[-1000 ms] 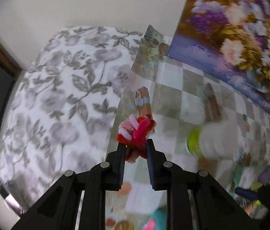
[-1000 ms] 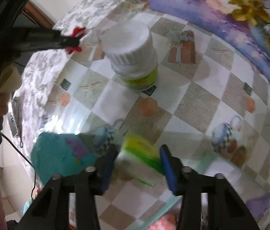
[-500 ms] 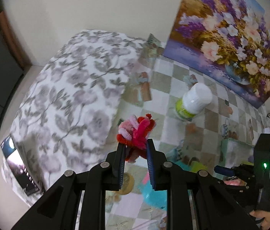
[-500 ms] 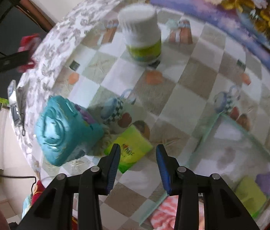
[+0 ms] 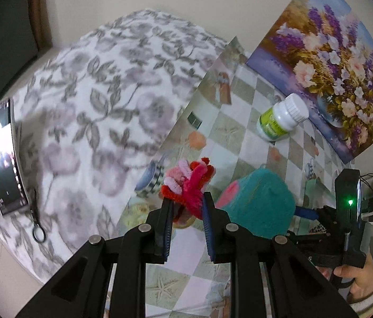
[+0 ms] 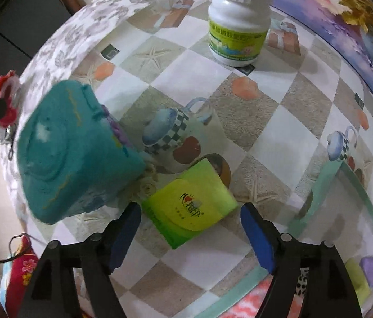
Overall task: Organize soft objects
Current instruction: 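Carry the red bow and green packet over the white tray with both tools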
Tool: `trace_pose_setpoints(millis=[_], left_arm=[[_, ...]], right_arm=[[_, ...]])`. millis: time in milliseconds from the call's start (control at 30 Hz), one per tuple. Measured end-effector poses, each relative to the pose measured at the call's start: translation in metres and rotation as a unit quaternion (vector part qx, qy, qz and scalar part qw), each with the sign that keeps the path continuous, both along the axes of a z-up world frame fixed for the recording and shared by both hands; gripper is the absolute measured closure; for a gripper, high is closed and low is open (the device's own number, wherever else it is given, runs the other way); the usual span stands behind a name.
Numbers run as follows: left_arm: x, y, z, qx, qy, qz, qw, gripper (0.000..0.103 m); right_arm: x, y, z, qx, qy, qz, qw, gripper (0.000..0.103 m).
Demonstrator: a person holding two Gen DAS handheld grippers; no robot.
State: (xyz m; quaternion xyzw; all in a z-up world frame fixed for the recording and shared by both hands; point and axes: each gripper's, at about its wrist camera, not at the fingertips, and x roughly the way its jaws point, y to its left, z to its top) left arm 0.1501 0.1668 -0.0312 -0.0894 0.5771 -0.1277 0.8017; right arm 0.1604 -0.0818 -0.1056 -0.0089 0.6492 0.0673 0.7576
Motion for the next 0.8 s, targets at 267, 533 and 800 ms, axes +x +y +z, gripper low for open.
trace_pose_setpoints(millis=[267,533,800], left_arm=[[-0.005,0.004,-0.005,-0.006,0.007,0.008,0.9999,0.081],[-0.020,-0.006,-0.006,-0.007,0.015,0.010,0.9998,0.081],[-0.052,-0.032,0.009,-0.001,0.003,-0.006,1.0000,0.081]], right_arm=[[0.004,0.011,-0.010,-0.004,-0.009,0.004,1.000,0.019],[-0.024,0.005,-0.005,0.000,-0.027,-0.018,0.999,0.023],[-0.072,-0.018,0.036,0.059,-0.092,-0.102,0.989,0.023]])
